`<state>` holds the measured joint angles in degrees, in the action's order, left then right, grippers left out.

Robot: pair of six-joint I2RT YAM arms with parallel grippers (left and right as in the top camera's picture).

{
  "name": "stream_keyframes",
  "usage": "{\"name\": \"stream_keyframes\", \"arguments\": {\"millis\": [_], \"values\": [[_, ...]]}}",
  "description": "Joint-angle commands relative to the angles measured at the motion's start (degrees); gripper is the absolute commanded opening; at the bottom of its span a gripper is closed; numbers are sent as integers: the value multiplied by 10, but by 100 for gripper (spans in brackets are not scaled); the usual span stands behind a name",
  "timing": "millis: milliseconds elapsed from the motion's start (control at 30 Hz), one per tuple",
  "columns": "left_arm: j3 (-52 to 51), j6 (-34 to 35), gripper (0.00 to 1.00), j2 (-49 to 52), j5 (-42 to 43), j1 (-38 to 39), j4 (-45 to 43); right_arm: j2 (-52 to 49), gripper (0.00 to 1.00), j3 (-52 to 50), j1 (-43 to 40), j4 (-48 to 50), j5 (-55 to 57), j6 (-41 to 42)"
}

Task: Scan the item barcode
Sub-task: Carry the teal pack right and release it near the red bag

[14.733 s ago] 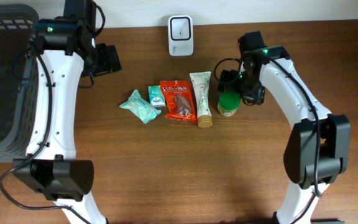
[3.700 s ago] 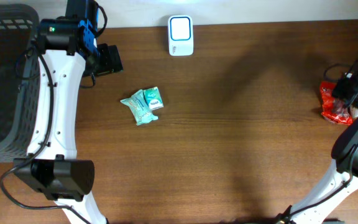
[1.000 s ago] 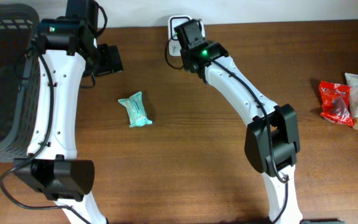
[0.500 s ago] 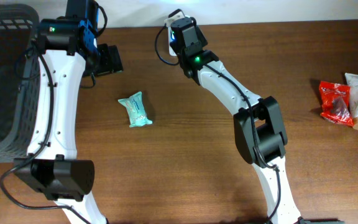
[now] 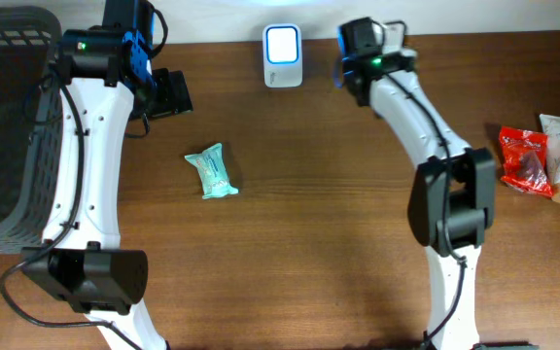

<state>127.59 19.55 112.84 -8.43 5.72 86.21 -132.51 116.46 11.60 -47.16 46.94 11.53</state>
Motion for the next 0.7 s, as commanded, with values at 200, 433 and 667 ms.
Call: {"name": "stream_keyframes", "arguments": {"millis": [200,433,667], "values": [[-2,3,99,1,-4,1,0,19,4,2,-228,-141,-58,89],[-2,4,99,1,-4,1,0,19,4,1,-354,-154,-133,84],[-2,3,99,1,-4,1,0,19,8,1,-405,-150,-172,26]]}}
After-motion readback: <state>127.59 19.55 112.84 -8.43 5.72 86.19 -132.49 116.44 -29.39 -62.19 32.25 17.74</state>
